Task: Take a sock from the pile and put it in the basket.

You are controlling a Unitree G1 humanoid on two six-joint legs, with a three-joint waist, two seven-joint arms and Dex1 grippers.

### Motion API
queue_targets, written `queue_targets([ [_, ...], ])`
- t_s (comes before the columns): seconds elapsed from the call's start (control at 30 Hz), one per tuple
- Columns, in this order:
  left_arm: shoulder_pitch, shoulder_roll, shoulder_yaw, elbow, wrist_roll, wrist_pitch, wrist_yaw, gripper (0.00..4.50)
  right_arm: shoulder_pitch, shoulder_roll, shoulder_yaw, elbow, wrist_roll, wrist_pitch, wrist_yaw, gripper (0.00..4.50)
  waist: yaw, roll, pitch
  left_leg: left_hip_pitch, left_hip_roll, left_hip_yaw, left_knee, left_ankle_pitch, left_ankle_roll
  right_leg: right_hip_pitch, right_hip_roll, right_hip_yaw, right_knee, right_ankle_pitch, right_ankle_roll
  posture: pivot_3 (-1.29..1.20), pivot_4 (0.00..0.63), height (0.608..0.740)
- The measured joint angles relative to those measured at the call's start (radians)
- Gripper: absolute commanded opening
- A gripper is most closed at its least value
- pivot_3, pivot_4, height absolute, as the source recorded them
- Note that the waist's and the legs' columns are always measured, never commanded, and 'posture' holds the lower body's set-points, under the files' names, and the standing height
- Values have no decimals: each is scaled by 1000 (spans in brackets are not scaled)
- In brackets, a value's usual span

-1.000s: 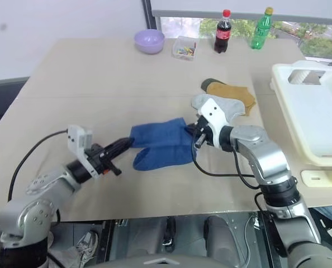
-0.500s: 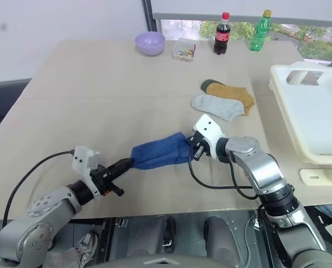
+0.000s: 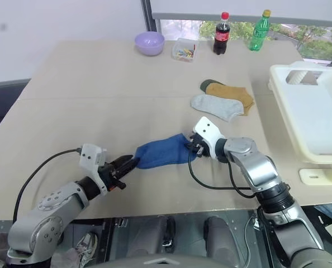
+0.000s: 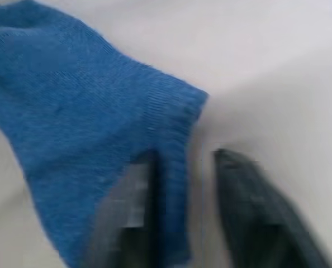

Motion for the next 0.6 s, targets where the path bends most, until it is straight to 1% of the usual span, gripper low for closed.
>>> queue_targets([
  [0.03, -8, -2, 0, 9, 1, -4, 0, 3567, 0, 0, 0, 0, -5, 0, -4, 2862, 0, 0, 0, 0, 0, 0, 0, 0, 0, 0, 1, 0, 0, 0, 0, 0, 150, 740],
  [0.13, -20, -2, 8, 14, -1, -13, -9, 3567, 12, -12, 0, -16, -16, -18, 1, 2862, 1, 0, 0, 0, 0, 0, 0, 0, 0, 0, 2, 0, 0, 0, 0, 0, 150, 740],
  [0.2, -14, 13, 21, 14, -10, -25, -42, 3647, 34, -38, -1, -46, -17, -42, 14, 2298, 1, 0, 0, 0, 0, 0, 0, 0, 0, 0, 2, 1, 0, 0, 0, 0, 150, 740],
  [0.23, -10, 26, 35, 15, -16, -30, -63, 3647, 41, -46, -4, -57, -16, -49, 20, 1947, 1, 0, 0, 0, 0, 0, 0, 0, 0, 0, 2, 1, 0, 0, 0, 0, 150, 740],
  [0.3, -5, 85, 71, 26, -43, -47, -143, 3647, 63, -69, -27, -111, 8, -62, 38, 1060, 1, 0, 0, 0, 1, 0, 0, 0, 0, 0, -1, 0, 0, 0, 0, 0, 150, 740],
  [0.33, 3, 127, 94, 37, -55, -53, -194, 3647, 74, -87, -47, -147, 26, -75, 60, 451, 0, 0, 0, 0, 1, 0, 0, 0, 0, 0, 0, 0, 0, 0, 0, 0, 150, 740],
  [0.37, 4, 134, 101, 40, -57, -54, -203, 3647, 74, -90, -52, -153, 29, -77, 65, 451, -1, 0, 0, 0, 1, 0, 0, 0, 0, 0, 0, 0, 0, 0, 0, 0, 150, 740],
  [0.4, 3, 142, 110, 45, -61, -58, -225, 3647, 74, -95, -62, -166, 38, -88, 75, 203, -1, 0, 0, 1, 1, 0, 0, 0, 0, 0, -1, 0, 0, 0, 0, 0, 150, 740],
  [0.47, 3, 181, 103, 60, -65, -61, -284, 3647, 74, -84, -64, -186, 60, -109, 100, 203, -1, 0, 0, 1, 1, 0, 0, 0, 0, 0, 0, 0, 0, 0, 0, 0, 150, 740],
  [0.53, -3, 217, 81, 79, -55, -62, -313, 3647, 72, -70, -37, -180, 52, -134, 108, 203, -1, 0, 0, 1, 1, 1, 0, 0, 0, 0, 0, 0, 0, 0, 0, 0, 150, 740],
  [0.6, -33, 221, 60, 108, -49, -47, -317, 3647, 64, -35, 8, -137, 30, -165, 109, 203, -1, 0, 0, 1, 1, 1, 0, 0, 0, 0, 0, 0, 0, 0, 0, 0, 150, 740],
])
